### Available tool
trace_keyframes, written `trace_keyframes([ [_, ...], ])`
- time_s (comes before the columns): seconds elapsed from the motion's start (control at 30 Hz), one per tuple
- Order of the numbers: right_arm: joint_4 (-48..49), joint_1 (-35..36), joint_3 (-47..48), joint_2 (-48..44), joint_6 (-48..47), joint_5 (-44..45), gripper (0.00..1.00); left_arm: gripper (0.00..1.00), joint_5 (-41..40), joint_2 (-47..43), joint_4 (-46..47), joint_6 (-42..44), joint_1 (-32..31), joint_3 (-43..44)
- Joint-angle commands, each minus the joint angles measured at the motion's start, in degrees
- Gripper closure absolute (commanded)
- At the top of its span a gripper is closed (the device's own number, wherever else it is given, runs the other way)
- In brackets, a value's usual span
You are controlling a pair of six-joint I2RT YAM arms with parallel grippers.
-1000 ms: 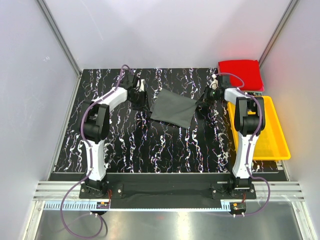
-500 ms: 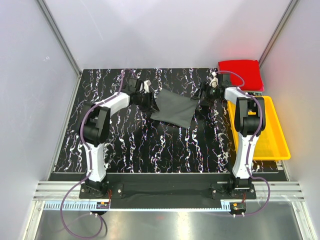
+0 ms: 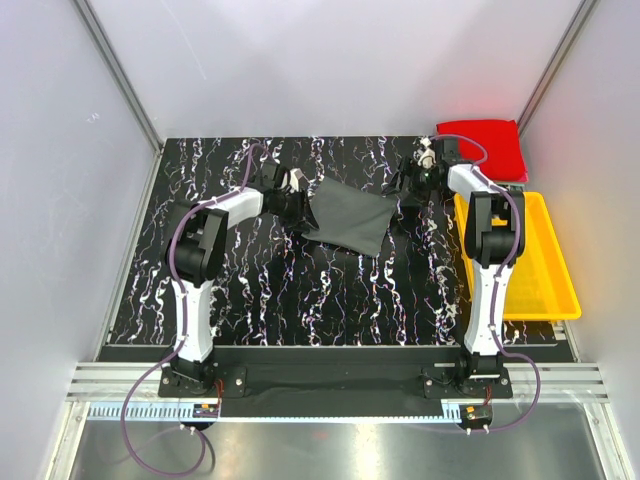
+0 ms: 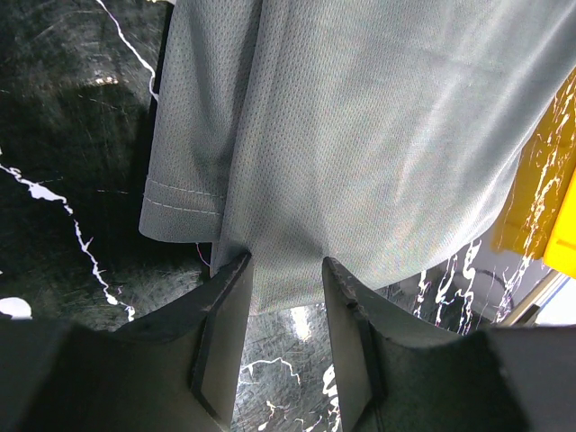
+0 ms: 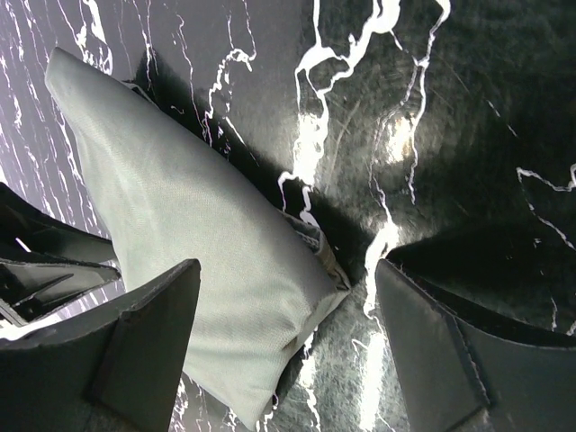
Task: Fold and stack the t-shirts
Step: Neatly place the folded tshirt to the corner
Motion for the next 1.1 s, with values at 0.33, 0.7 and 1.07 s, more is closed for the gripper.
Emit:
trace_keyframes([
  [0.33, -9.48, 1.95, 2.12, 4.92, -3.24, 0.44, 0.14, 0.57, -2.18, 1.75, 0.15, 1.02, 0.09, 0.83],
  [0.7, -9.23, 2.31, -1.12, 4.84, -4.03, -3.77, 0.16, 0.57, -2.45, 2.37, -0.11, 0.93, 0.09, 0.83],
  [1.07, -7.64, 2.13, -2.97, 4.05, -3.68, -4.57, 0.3, 0.57, -2.89, 1.23, -0.47, 1.28, 0.09, -1.1],
])
